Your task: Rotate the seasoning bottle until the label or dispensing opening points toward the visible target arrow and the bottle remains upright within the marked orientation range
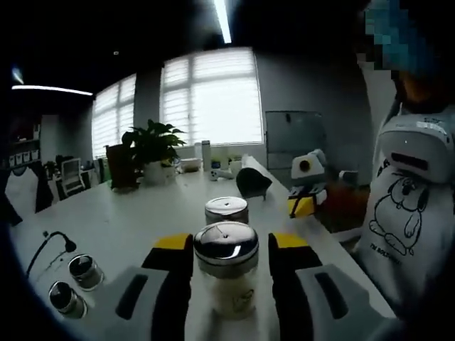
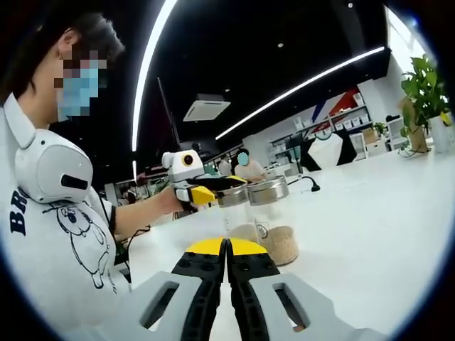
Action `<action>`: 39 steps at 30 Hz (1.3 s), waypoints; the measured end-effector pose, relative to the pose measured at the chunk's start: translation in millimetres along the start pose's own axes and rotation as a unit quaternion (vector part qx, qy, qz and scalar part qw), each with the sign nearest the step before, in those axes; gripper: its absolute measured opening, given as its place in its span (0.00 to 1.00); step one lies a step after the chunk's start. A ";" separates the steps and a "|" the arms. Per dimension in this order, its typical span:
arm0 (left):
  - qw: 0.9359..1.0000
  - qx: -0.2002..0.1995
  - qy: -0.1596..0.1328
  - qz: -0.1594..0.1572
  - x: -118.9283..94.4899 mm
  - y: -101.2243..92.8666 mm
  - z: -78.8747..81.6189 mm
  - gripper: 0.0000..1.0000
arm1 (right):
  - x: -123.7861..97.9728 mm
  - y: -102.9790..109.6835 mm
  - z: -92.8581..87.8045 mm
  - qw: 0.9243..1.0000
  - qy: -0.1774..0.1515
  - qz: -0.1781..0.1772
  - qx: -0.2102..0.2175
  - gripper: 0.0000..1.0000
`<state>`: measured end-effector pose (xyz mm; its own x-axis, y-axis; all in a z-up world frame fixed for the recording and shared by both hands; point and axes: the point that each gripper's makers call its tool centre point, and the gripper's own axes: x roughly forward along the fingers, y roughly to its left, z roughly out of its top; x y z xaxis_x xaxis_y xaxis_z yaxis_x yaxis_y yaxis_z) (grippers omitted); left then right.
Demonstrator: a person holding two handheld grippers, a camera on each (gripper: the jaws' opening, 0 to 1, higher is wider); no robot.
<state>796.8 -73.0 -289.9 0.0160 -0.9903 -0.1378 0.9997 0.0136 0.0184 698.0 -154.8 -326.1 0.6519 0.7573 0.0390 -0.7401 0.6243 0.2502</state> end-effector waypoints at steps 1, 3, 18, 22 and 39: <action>1.000 -0.002 0.000 0.001 0.5 1.7 -0.4 0.46 | -0.1 -0.3 0.4 1.000 0.000 0.000 0.000 0.00; 1.000 -0.004 -0.004 0.001 1.4 4.9 -0.7 0.48 | 0.7 0.1 1.3 1.000 0.000 0.000 -0.001 0.00; 0.999 -0.003 0.011 -0.048 6.8 -0.4 -7.9 0.48 | 3.9 -2.6 -0.1 1.000 0.002 0.003 0.003 0.00; 0.999 -0.006 0.010 -0.051 6.8 -0.4 -8.3 0.45 | 4.1 0.7 -1.5 1.000 0.006 0.003 0.001 0.00; 0.999 -0.017 0.019 -0.042 8.4 -3.7 -10.3 0.40 | 3.0 -1.5 -3.4 1.000 0.003 -0.006 0.009 0.00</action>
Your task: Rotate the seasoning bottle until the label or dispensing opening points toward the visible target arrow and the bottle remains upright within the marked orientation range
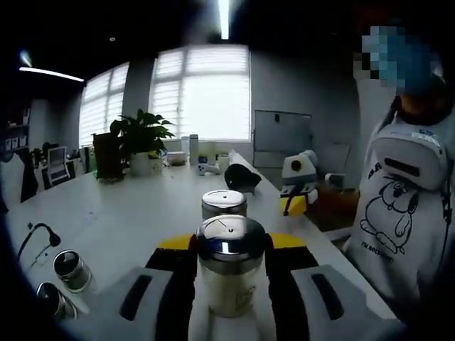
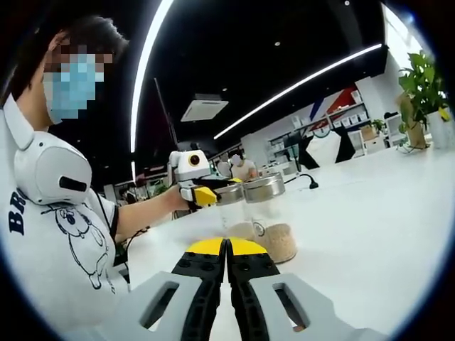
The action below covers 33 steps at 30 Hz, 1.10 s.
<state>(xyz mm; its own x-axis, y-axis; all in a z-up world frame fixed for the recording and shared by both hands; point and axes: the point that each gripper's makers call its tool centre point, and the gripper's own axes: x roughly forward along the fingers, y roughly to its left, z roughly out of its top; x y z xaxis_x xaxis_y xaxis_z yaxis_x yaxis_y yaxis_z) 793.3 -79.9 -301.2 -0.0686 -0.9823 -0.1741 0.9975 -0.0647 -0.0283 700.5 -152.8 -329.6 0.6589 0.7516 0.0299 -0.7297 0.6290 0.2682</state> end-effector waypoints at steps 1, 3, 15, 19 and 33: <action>1.000 -0.001 -0.001 0.002 0.0 0.0 -0.1 0.40 | -1.5 -1.0 0.3 1.000 0.000 -0.001 0.000 0.00; 1.000 -0.006 -0.004 0.007 -0.1 0.6 -0.1 0.40 | -2.3 -1.0 1.1 1.000 -0.001 -0.002 0.000 0.00; 0.998 -0.016 0.004 0.058 1.1 2.6 -0.1 0.40 | -4.5 -3.1 5.8 1.000 -0.002 -0.008 -0.006 0.00; 0.997 -0.024 0.001 0.076 -0.4 5.3 -0.8 0.40 | -4.8 -5.0 5.2 1.000 -0.005 -0.009 -0.003 0.00; 0.984 -0.037 -0.011 0.172 -6.2 11.5 -1.4 0.39 | -10.7 -8.3 3.9 1.000 -0.010 -0.019 0.003 0.00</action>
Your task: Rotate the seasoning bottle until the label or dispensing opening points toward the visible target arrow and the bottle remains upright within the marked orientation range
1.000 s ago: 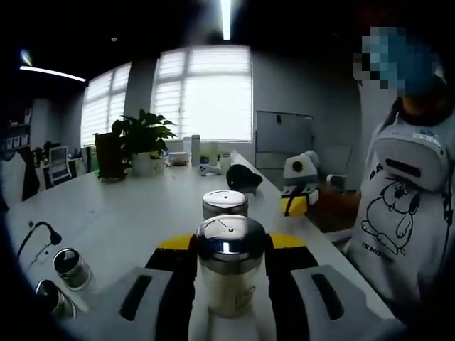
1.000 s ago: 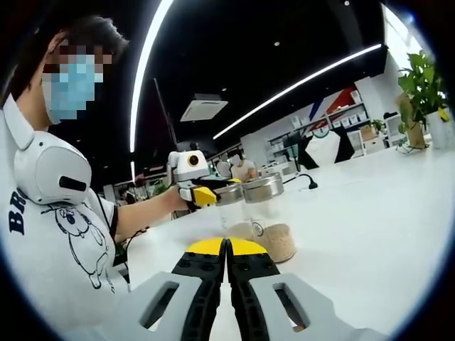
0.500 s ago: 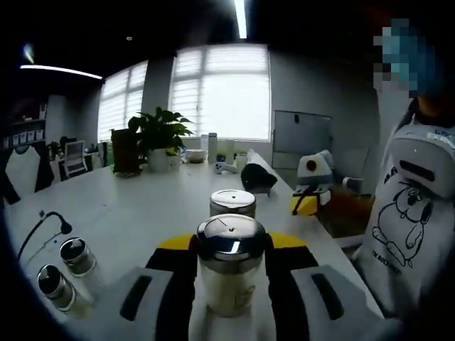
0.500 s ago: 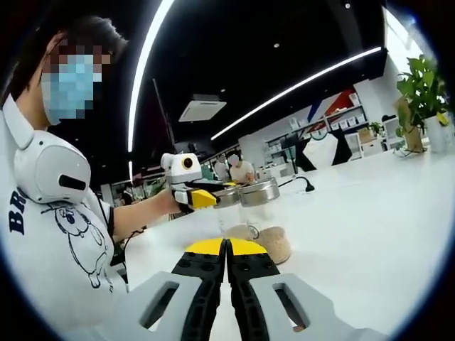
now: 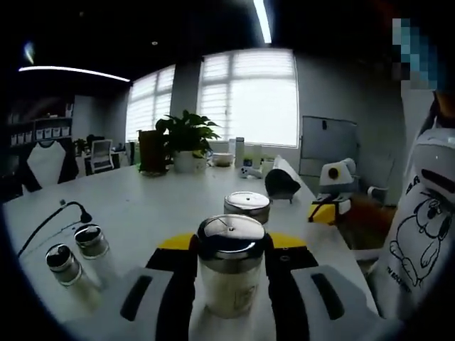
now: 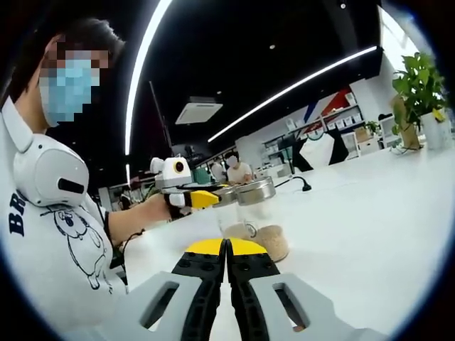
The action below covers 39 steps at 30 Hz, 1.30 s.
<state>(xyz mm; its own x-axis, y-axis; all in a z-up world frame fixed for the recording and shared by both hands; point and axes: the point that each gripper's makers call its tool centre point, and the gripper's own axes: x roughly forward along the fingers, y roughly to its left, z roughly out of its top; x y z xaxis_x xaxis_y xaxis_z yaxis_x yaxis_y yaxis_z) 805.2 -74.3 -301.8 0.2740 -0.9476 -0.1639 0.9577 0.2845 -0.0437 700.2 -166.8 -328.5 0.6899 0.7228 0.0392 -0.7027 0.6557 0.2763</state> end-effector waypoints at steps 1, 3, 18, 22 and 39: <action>1.000 0.001 0.001 0.006 -0.5 1.0 0.2 0.39 | -0.1 -0.1 0.1 1.000 0.000 0.000 0.000 0.00; 1.000 -0.001 0.002 0.016 -1.3 2.8 0.2 0.39 | 0.7 1.3 0.3 1.000 -0.002 0.000 0.000 0.00; 0.998 0.004 0.001 0.056 -1.8 4.6 -0.7 0.40 | -2.5 -1.0 1.1 1.000 -0.006 -0.003 0.003 0.00; 0.999 -0.002 -0.012 0.038 -5.0 3.7 6.5 0.51 | -1.0 0.2 3.6 1.000 -0.008 -0.001 0.001 0.00; 0.994 -0.022 -0.054 -0.093 -13.8 1.9 11.1 0.57 | 3.5 3.4 4.5 1.000 -0.010 0.006 -0.006 0.00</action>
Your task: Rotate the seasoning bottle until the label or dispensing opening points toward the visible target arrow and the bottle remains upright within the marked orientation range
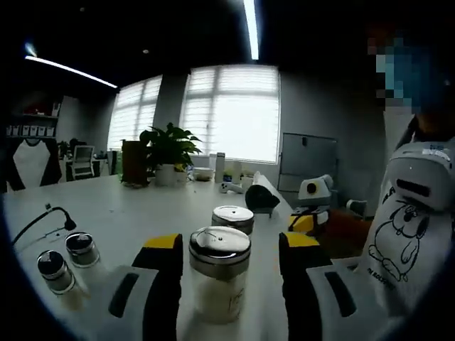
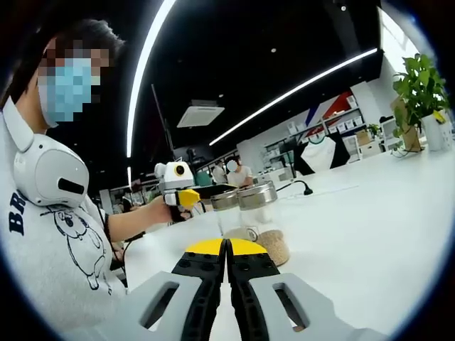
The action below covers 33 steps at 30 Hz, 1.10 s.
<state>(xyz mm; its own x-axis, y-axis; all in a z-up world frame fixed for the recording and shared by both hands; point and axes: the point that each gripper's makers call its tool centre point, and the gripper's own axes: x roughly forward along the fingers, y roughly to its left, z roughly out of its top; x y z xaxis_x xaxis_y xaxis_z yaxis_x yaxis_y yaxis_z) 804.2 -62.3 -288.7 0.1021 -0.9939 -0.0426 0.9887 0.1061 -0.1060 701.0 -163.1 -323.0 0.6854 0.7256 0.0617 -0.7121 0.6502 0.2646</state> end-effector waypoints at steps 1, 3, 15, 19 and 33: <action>1.000 0.001 -0.001 -0.002 -0.8 1.3 0.0 0.57 | -0.6 0.0 0.2 1.000 0.000 0.000 -0.001 0.00; 1.000 0.001 -0.002 -0.005 -1.1 3.2 0.5 0.57 | -1.5 0.6 0.5 1.000 -0.001 0.002 0.000 0.00; 0.998 0.027 0.017 -0.051 10.3 -0.2 -1.3 0.59 | -3.5 4.8 -4.0 1.000 0.007 0.015 0.000 0.00; 0.998 0.021 0.019 -0.060 15.9 -1.0 -6.7 0.58 | -4.6 4.3 -5.8 1.000 0.010 0.015 0.000 0.00; 0.998 0.010 0.020 -0.067 16.4 -2.2 -6.9 0.41 | 0.8 7.4 -5.0 0.999 0.023 0.022 -0.017 0.00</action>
<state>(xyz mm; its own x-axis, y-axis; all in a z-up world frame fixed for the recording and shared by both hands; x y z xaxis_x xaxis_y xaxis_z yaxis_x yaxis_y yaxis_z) 803.0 -78.6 -296.0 -0.0353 -0.9970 -0.0685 0.9952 -0.0288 -0.0932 695.5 -156.6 -325.8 0.6469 0.7620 0.0286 -0.7461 0.6249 0.2299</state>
